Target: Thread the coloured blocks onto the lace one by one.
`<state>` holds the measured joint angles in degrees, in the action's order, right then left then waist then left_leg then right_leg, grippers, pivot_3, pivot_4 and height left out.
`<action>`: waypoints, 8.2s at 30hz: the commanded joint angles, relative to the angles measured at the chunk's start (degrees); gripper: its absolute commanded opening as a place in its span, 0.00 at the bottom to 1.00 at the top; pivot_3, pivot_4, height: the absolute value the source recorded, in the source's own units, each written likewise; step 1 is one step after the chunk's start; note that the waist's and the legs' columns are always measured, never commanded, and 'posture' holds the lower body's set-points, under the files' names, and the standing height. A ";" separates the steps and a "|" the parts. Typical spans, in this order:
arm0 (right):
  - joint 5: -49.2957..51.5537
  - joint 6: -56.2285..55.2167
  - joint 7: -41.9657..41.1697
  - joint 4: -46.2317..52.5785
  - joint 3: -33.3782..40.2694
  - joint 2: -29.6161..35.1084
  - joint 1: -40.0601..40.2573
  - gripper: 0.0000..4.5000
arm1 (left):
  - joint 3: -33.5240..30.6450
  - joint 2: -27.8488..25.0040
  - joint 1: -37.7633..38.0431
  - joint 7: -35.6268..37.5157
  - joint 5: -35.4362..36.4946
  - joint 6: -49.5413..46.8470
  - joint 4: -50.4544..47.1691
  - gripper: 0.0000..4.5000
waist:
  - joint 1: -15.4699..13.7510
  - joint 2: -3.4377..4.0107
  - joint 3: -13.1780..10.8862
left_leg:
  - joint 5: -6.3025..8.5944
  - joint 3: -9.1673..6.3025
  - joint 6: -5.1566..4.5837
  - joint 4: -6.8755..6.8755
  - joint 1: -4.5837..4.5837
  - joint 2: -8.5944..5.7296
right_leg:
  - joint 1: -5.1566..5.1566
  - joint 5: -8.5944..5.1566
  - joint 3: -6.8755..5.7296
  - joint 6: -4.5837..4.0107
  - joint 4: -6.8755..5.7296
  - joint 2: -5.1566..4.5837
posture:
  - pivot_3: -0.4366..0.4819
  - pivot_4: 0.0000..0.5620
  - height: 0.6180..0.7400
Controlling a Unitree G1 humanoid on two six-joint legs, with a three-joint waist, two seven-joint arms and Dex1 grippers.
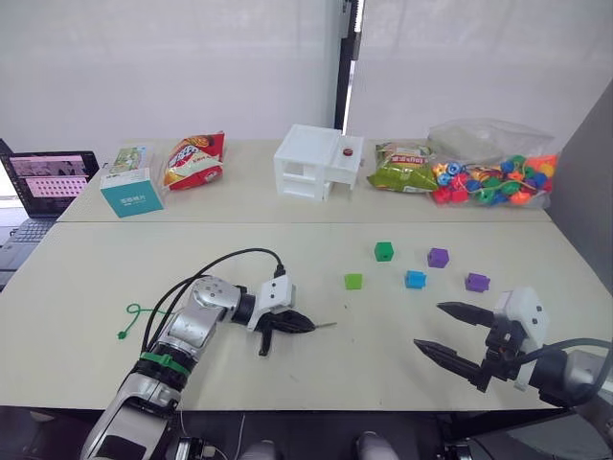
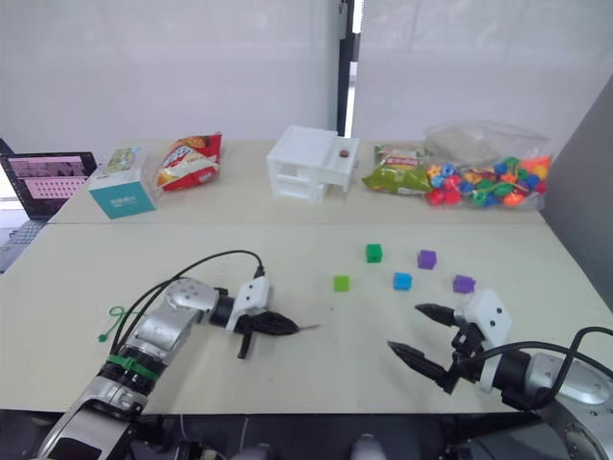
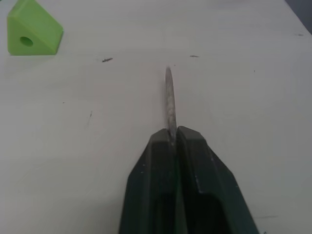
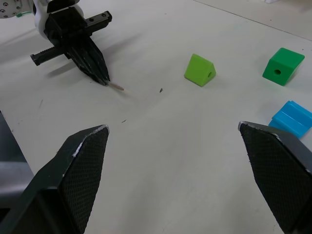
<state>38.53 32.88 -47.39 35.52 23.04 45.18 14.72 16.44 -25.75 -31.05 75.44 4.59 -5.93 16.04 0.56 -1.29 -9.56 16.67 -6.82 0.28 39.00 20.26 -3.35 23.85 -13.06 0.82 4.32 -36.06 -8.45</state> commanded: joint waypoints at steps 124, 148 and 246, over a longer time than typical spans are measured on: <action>-23.37 5.17 44.18 -2.07 -21.24 -39.69 -5.26 0.50 | 2.24 -5.77 8.56 -6.98 8.29 -5.07 -21.80 0.00 | 0.35 0.23 0.12 | 0.02 0.50 -0.03 -0.18 -0.06 0.15 | 0.37 0.11 0.53 -0.11 0.03 0.14 | 0.48 0.27 1.00; -5.77 14.21 -0.04 0.66 -13.92 10.04 -19.77 0.99 | 2.20 -3.94 8.84 -10.15 6.98 -5.38 -22.91 0.00 | 0.23 0.13 0.05 | 0.04 0.51 -0.06 -0.14 -0.01 0.20 | 0.19 0.11 0.37 -0.09 0.17 0.16 | 0.48 0.27 1.00; -36.29 4.53 -19.43 -10.27 -43.03 11.44 -35.63 0.29 | 11.98 3.81 -0.55 -12.63 -2.32 -7.96 -17.29 0.00 | 0.05 0.01 -0.01 | 0.02 0.52 -0.03 -0.03 0.10 0.13 | 0.27 0.15 0.36 -0.04 0.21 0.07 | 0.48 0.27 1.00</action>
<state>2.87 36.86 -66.87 24.51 -19.75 55.84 -21.30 28.37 -22.33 -30.84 62.97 2.30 -14.91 -0.69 0.61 -1.27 -9.58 16.69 -6.30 0.25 38.97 20.36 -3.21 24.12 -12.91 1.17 4.28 -35.85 -8.37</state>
